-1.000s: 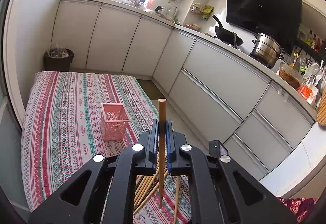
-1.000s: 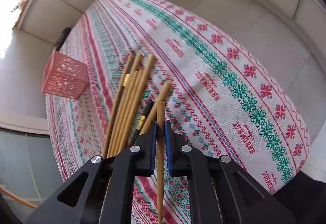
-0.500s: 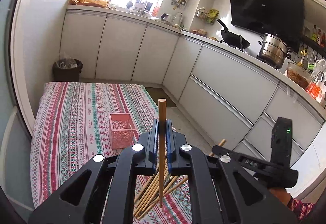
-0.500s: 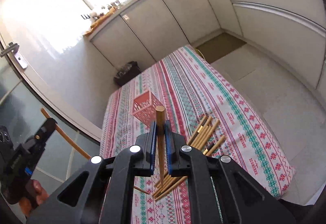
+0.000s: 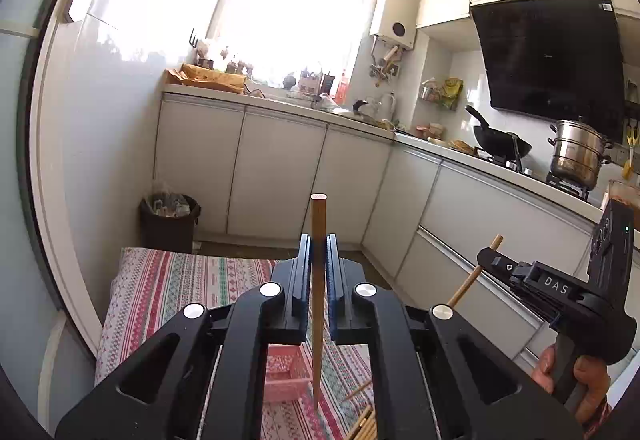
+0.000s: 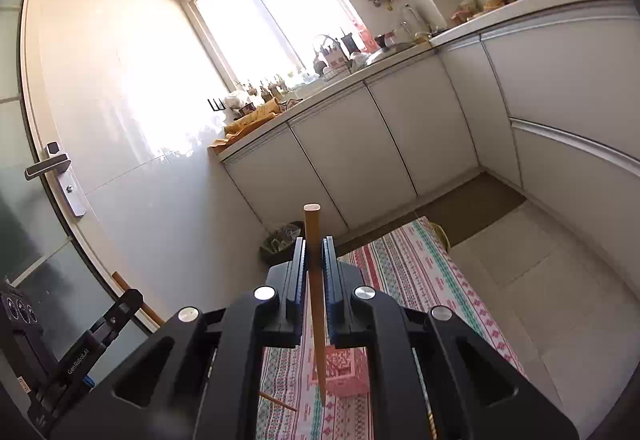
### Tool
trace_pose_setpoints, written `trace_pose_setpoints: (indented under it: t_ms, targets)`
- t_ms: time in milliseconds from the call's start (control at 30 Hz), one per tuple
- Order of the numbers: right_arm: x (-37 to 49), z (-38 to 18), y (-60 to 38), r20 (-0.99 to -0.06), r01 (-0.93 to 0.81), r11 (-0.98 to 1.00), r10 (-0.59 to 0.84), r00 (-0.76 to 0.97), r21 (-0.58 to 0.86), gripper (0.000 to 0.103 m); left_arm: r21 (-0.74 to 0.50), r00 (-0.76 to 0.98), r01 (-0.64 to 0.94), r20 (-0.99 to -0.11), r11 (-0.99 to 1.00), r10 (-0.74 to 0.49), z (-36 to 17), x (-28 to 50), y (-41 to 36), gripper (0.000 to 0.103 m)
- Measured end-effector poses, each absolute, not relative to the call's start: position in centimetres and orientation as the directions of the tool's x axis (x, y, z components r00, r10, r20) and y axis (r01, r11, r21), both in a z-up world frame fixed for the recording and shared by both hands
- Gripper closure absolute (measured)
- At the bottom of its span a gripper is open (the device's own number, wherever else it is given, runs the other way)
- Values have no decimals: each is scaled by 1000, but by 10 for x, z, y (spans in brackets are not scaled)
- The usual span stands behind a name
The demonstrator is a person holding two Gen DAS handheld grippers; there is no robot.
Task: Organize utensils
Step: 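Lower both held chopsticks into the pink basket and open both tools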
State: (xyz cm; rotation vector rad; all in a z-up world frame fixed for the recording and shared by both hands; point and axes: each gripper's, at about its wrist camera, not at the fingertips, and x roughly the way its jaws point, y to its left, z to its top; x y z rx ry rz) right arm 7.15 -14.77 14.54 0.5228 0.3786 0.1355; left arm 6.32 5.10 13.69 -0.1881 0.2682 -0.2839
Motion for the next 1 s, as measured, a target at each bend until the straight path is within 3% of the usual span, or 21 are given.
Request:
trace_pose_setpoints:
  t_ms: [167, 400, 467, 500, 533, 567, 633, 800, 1000]
  targets:
    - [114, 126, -128, -308, -47, 880, 215, 927, 473, 95, -199, 954, 182, -200, 963, -222, 113, 103, 47, 97]
    - [158, 80, -102, -329, -60, 890, 229, 916, 452, 95, -224, 925, 156, -308, 962, -222, 63, 151, 49, 96]
    - [164, 66, -97, -358, -55, 889, 239, 902, 455, 89, -238, 908, 155, -348, 959, -233, 54, 157, 52, 92]
    - [165, 60, -97, -371, -47, 888, 239, 897, 458, 88, -236, 906, 148, -358, 960, -228, 52, 158, 54, 82]
    - [165, 56, -97, -382, -37, 887, 235, 894, 460, 79, -235, 907, 143, -357, 961, -223, 52, 156, 56, 74]
    - [164, 53, -97, -386, -28, 883, 233, 893, 468, 63, -237, 912, 137, -349, 962, -216, 53, 152, 60, 71]
    - [158, 51, -101, -376, -12, 873, 222, 900, 487, 53, -239, 921, 131, -329, 962, -207, 60, 145, 65, 63]
    - [137, 57, -110, -356, 2, 861, 209, 911, 509, 50, -248, 934, 126, -298, 961, -199, 77, 126, 72, 61]
    - [96, 60, -137, -328, 58, 824, 159, 931, 564, 28, -229, 945, 164, -244, 960, -219, 98, 95, 68, 43]
